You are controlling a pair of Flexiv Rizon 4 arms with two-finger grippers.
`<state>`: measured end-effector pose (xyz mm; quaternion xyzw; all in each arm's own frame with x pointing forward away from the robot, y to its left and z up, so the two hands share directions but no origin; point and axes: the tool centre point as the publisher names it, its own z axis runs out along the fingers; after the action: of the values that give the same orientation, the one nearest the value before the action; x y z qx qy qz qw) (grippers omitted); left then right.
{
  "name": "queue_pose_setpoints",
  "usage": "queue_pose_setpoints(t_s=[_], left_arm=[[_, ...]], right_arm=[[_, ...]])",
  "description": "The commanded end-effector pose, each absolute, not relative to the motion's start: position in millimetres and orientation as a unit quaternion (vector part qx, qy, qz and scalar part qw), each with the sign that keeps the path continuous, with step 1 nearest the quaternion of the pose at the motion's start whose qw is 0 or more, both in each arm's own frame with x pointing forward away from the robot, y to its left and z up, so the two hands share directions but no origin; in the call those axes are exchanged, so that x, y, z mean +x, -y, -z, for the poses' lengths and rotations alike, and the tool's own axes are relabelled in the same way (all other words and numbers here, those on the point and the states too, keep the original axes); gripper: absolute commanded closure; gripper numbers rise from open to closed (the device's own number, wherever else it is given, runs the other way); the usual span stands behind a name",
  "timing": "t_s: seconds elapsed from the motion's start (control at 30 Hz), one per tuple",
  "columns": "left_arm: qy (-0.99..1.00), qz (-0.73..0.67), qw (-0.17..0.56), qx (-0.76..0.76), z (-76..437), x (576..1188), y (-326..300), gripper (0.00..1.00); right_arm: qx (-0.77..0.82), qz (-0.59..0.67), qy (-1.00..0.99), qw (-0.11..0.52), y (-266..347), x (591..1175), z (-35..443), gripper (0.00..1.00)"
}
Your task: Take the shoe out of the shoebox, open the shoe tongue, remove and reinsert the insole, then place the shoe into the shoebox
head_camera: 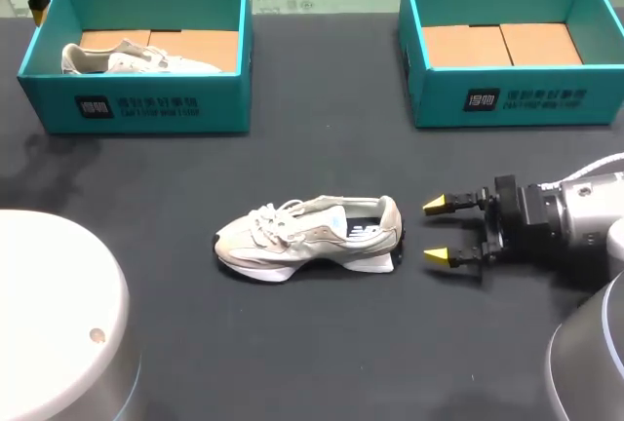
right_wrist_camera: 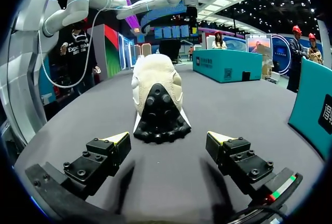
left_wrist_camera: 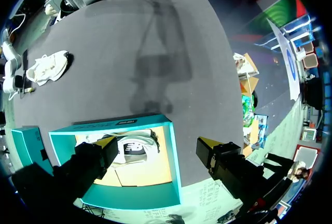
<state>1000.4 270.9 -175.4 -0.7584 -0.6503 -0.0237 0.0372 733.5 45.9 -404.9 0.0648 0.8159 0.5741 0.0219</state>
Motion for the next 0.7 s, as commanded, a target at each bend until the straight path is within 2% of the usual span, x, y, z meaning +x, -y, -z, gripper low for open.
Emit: queue_pose_setpoints(t_s=[0.03, 0.7], left_arm=[[0.650, 0.025, 0.037, -0.759, 175.1, 999.2, -271.3, 0.00], [0.650, 0.025, 0.037, -0.759, 175.1, 999.2, -271.3, 0.00]], right_arm=[[0.062, -0.572, -0.817, 0.023, -58.3, 735.2, 406.0, 0.00], [0.041, -0.571, -0.819, 0.022, -100.1, 729.8, 398.7, 0.00]])
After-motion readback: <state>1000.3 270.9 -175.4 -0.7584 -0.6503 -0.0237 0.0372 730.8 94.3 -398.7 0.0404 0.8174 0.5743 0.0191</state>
